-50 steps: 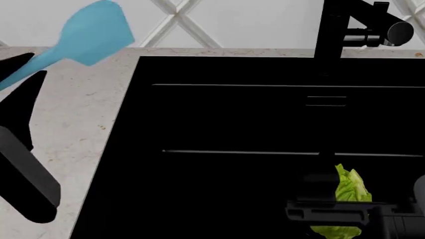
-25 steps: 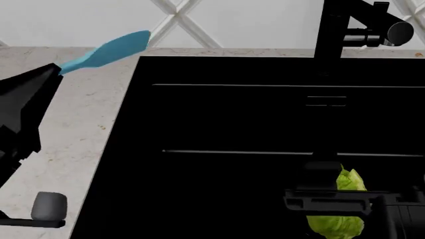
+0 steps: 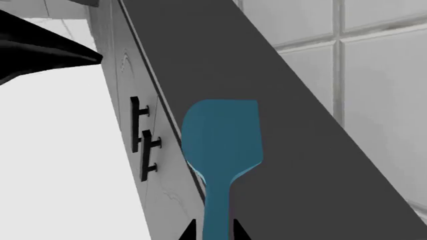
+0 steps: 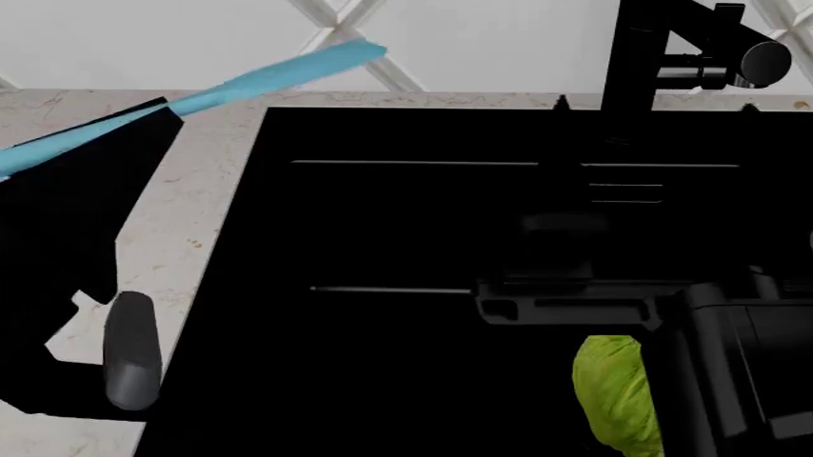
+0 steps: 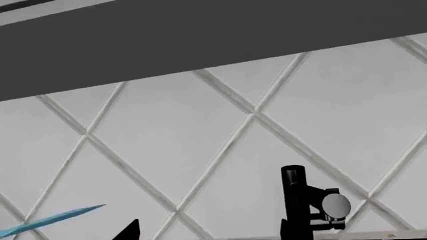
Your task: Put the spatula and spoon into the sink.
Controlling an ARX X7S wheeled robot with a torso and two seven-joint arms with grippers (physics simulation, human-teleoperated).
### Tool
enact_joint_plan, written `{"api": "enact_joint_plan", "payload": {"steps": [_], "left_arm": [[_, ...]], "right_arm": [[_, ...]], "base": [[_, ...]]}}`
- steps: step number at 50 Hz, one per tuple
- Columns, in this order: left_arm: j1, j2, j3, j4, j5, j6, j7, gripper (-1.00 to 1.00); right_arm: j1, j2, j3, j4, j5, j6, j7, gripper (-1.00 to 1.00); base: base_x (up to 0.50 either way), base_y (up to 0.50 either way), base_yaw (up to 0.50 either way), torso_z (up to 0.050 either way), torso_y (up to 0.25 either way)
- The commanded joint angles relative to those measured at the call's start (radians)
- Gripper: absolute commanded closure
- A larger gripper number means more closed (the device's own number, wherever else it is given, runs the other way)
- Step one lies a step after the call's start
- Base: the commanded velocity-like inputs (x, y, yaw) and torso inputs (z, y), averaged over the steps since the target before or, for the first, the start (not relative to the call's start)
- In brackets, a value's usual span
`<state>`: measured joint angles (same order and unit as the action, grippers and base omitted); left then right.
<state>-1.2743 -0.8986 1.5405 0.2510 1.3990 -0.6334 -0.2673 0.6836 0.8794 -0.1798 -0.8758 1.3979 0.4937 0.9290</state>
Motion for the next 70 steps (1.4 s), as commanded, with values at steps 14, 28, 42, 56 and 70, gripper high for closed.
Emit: {"api": "enact_joint_plan", "payload": {"steps": [14,28,42,56,70], "left_arm": [[0.007,0.149,-0.009,-0.168,0.085,-0.034,-0.158,1.0],[0.02,0.179,-0.018,-0.174,0.094,-0.055,-0.173,1.0],[0.032,0.23,-0.037,-0.181,0.095,-0.085,-0.203,1.0],[0.038,0.238,-0.045,-0.189,0.103,-0.097,-0.217,1.0],[0.053,0.249,-0.048,-0.205,0.106,-0.107,-0.228,1.0]], "right_arm": [[0.23,-0.198,-0.049,0.077,0.142,-0.052,0.044,-1.0],[0.217,-0.317,-0.042,0.123,0.146,-0.137,0.03,-1.0],[0.153,-0.472,-0.06,0.169,0.185,-0.235,0.028,-1.0],[0.097,-0.495,-0.063,0.178,0.197,-0.262,0.041,-1.0],[0.091,-0.513,-0.082,0.173,0.197,-0.266,0.071,-1.0]], "base": [[0.0,0.0,0.0,0.0,0.0],[0.0,0.0,0.0,0.0,0.0],[0.0,0.0,0.0,0.0,0.0],[0.0,0.0,0.0,0.0,0.0],[0.0,0.0,0.0,0.0,0.0]]}}
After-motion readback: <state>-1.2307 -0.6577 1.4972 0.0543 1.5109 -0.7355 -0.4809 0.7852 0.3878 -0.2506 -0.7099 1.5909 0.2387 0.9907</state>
